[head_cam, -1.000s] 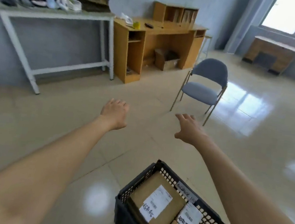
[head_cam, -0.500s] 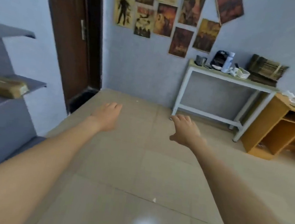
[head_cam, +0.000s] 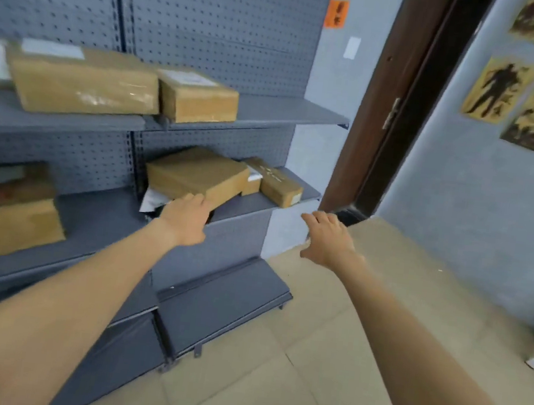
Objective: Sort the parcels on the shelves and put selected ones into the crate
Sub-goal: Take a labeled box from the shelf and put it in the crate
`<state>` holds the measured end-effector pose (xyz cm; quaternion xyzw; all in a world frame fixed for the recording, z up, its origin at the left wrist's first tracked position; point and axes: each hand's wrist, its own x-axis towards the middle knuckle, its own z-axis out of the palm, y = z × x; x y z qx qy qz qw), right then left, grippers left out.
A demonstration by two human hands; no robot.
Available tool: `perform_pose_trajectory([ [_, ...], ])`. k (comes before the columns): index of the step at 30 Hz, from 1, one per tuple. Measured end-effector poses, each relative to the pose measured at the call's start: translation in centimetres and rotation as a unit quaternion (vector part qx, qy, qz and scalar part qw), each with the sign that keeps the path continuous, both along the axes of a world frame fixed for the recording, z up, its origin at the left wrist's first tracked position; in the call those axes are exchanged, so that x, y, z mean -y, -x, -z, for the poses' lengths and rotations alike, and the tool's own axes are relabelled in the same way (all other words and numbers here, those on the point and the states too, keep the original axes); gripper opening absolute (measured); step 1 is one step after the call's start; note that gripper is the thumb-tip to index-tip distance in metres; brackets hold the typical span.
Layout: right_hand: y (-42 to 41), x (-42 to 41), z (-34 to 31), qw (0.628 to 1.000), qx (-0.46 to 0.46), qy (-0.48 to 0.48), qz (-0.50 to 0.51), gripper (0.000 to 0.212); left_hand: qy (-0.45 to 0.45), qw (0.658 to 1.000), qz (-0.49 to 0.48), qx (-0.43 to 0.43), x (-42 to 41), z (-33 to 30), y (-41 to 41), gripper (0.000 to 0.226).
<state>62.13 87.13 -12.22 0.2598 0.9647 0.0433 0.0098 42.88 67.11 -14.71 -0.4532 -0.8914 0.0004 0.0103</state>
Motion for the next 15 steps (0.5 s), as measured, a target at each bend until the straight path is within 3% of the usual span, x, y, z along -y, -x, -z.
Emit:
perform_pose_trajectory([
  [4,9.7,1.8,1.0,0.997,0.006,-0.003,-0.079,0.077,-0.003,0.997,-0.08,0.015,4.2,0.9,6.3,0.048],
  [7,16.0,2.1,2.4,0.992,0.016,0.014,-0.123,0.079,0.012,0.991,-0.128,0.021,5.7,2.2,10.2,0.057],
  [15,28.5,-3.4,7.3,0.984,0.024,0.054,-0.166,0.079,0.014,0.982,-0.182,0.055,1.0,6.4,18.7,0.065],
])
